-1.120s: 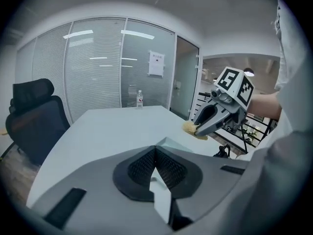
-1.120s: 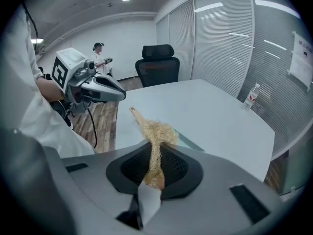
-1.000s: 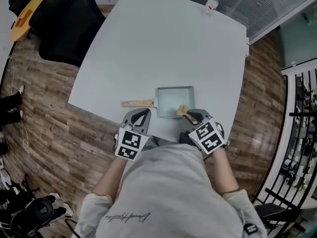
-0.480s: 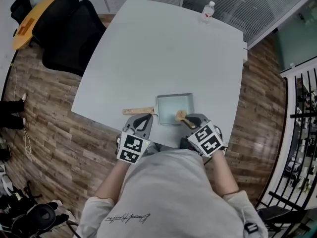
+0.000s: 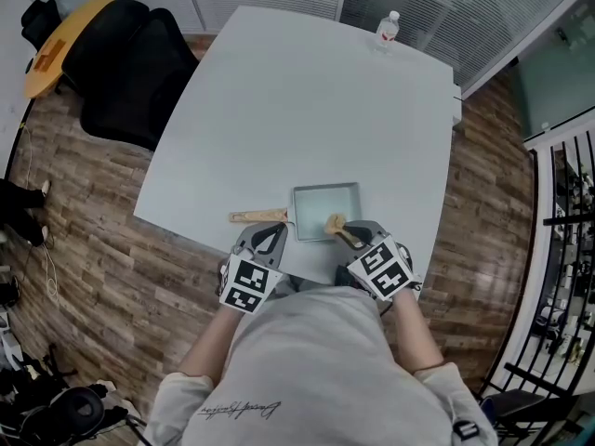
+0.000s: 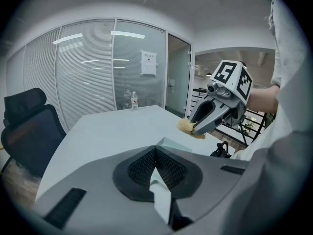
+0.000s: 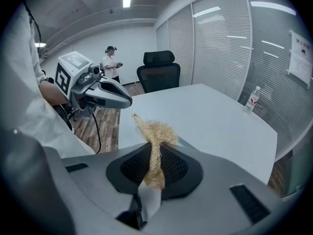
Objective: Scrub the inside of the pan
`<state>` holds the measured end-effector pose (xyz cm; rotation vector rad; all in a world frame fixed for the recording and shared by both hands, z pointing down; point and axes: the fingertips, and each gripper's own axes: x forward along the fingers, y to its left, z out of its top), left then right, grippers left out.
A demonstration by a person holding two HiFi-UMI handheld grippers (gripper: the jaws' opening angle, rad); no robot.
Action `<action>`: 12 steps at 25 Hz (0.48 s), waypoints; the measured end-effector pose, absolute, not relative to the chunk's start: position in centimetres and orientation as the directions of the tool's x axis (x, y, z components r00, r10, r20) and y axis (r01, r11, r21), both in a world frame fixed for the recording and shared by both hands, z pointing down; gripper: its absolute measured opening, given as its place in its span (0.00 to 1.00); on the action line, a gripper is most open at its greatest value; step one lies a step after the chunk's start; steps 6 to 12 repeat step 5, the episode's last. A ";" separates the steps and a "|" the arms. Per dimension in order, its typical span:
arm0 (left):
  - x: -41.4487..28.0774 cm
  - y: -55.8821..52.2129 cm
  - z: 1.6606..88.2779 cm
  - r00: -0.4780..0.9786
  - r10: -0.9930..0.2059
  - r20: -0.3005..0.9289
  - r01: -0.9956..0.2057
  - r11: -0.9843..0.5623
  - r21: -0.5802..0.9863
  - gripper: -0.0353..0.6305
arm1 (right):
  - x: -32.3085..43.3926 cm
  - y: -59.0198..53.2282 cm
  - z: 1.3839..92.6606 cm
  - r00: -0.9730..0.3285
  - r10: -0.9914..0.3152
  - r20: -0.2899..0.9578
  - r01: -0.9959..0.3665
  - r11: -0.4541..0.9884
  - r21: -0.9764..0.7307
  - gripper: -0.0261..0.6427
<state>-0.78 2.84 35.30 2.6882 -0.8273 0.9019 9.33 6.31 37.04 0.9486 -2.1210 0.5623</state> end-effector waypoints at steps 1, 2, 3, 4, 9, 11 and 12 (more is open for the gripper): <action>-0.7 2.9 35.3 0.664 -0.446 0.600 -0.561 -0.828 0.006 0.07 | 9.3 6.3 37.0 -0.460 -0.448 0.766 -0.770 0.632 -0.092 0.14; -0.6 2.9 35.2 0.669 -0.444 0.597 -0.559 -0.829 0.010 0.07 | 9.2 6.3 37.0 -0.462 -0.448 0.765 -0.769 0.632 -0.094 0.14; -0.6 3.0 35.2 0.672 -0.442 0.594 -0.557 -0.830 0.012 0.07 | 9.1 6.4 37.0 -0.465 -0.448 0.764 -0.768 0.633 -0.097 0.14; -0.5 3.1 35.1 0.673 -0.441 0.593 -0.555 -0.832 0.012 0.07 | 9.0 6.4 37.0 -0.468 -0.448 0.762 -0.768 0.633 -0.099 0.14; -0.5 3.1 35.1 0.675 -0.440 0.593 -0.553 -0.833 0.011 0.07 | 8.9 6.5 37.0 -0.471 -0.447 0.761 -0.767 0.634 -0.102 0.14; -0.5 3.1 35.1 0.675 -0.440 0.593 -0.553 -0.833 0.011 0.07 | 8.9 6.5 37.0 -0.471 -0.447 0.761 -0.767 0.634 -0.102 0.14; -0.5 3.1 35.1 0.675 -0.440 0.593 -0.553 -0.833 0.011 0.07 | 8.9 6.5 37.0 -0.471 -0.447 0.761 -0.767 0.634 -0.102 0.14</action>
